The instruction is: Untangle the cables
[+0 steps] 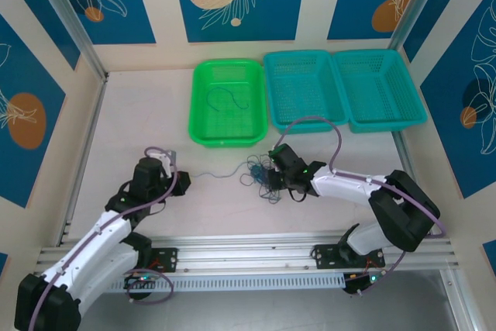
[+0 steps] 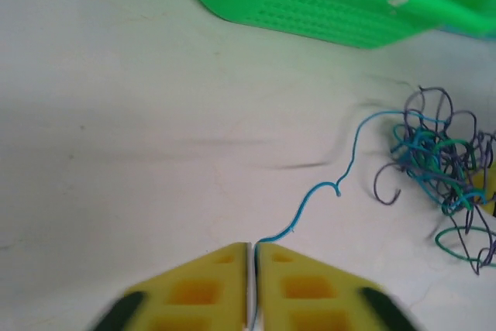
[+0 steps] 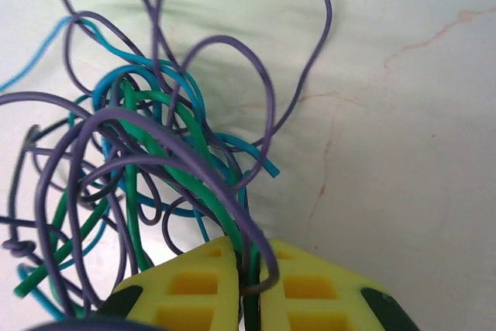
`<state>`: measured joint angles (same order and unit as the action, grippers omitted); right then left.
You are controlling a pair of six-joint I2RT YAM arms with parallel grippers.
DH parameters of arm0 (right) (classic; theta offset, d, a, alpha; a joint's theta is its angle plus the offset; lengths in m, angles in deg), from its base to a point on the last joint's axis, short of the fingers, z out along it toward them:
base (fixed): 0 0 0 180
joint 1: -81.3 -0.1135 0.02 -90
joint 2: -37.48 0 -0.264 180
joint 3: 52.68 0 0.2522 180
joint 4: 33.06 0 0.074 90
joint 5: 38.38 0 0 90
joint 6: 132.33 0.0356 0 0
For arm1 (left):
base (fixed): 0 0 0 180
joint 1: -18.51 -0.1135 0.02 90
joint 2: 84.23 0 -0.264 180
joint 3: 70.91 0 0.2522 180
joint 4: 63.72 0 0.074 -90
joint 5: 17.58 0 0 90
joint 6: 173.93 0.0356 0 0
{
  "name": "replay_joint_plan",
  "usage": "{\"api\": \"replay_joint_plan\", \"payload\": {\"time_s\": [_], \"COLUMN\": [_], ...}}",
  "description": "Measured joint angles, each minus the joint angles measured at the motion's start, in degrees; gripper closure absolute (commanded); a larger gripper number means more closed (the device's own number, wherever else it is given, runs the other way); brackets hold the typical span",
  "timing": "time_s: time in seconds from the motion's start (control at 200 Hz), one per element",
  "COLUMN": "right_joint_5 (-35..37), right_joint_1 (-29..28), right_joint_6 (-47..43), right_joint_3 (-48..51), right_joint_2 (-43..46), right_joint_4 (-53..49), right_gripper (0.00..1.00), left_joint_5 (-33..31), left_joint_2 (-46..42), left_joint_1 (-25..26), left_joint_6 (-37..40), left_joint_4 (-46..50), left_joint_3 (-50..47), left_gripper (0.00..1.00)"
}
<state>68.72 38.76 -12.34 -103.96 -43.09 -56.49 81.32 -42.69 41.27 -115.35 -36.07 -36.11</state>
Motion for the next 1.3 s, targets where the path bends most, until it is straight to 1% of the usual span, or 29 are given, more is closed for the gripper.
{"api": "replay_joint_plan", "payload": {"time_s": [0.05,0.15,0.315,0.39,0.45,0.505,0.57,0.615,0.69,0.805,0.91,1.055,1.16,1.3], "right_joint_5": [-0.8,-2.4,-6.7,-8.8,-10.9,-12.9,-15.0,-16.4,-18.4,-21.7,-24.7,-27.9,-29.6,-31.4], "right_joint_1": [0.3,0.9,1.3,1.5,2.0,2.7,3.5,3.9,4.4,4.8,4.8,5.1,5.1,5.1], "right_joint_6": [-1.2,-3.2,-6.4,-7.5,-7.8,-7.8,-7.8,-7.8,-7.7,-7.5,-7.1,-5.6,-4.5,-3.1], "right_joint_3": [0.0,0.0,-0.2,-0.4,-0.5,-0.8,-1.3,-1.7,-2.4,-2.9,-2.9,-2.9,-2.9,-2.9], "right_joint_2": [1.8,6.0,10.6,12.0,13.6,15.4,17.4,18.7,20.7,23.1,24.8,26.9,28.3,29.0], "right_joint_4": [-0.4,-0.4,-0.5,-0.5,-0.9,-1.3,-1.7,-2.0,-2.1,-2.2,-2.2,-2.1,-1.7,-1.2], "right_gripper": [0.97,0.97,0.97,0.97,0.97,0.97,0.97,0.98,1.0,1.0,1.0,1.0,1.0,1.0], "left_joint_5": [0.1,-0.5,-0.9,0.4,1.8,3.2,4.5,4.9,5.0,5.7,6.5,7.5,7.6,8.1], "left_joint_2": [-1.5,-4.5,-7.2,-7.4,-7.3,-7.3,-7.3,-7.2,-6.0,-2.0,3.9,12.7,18.1,21.9], "left_joint_1": [0.7,1.1,1.2,1.8,2.9,4.5,7.0,8.9,12.0,14.9,16.3,17.6,18.4,19.2], "left_joint_6": [0.3,1.2,2.6,3.5,4.0,5.1,6.8,8.0,12.3,19.2,25.2,31.9,33.7,34.8], "left_joint_4": [-0.3,-0.6,-1.2,-2.8,-5.0,-7.8,-12.0,-15.1,-19.3,-26.9,-33.9,-40.7,-46.5,-51.7], "left_joint_3": [-0.6,-1.4,-1.9,-1.9,-2.0,-2.4,-3.3,-4.2,-5.3,-6.6,-7.3,-6.8,-5.9,-3.1], "left_gripper": [0.61,0.55,0.55,0.56,0.54,0.48,0.36,0.31,0.22,0.09,0.01,0.0,0.0,0.01]}}
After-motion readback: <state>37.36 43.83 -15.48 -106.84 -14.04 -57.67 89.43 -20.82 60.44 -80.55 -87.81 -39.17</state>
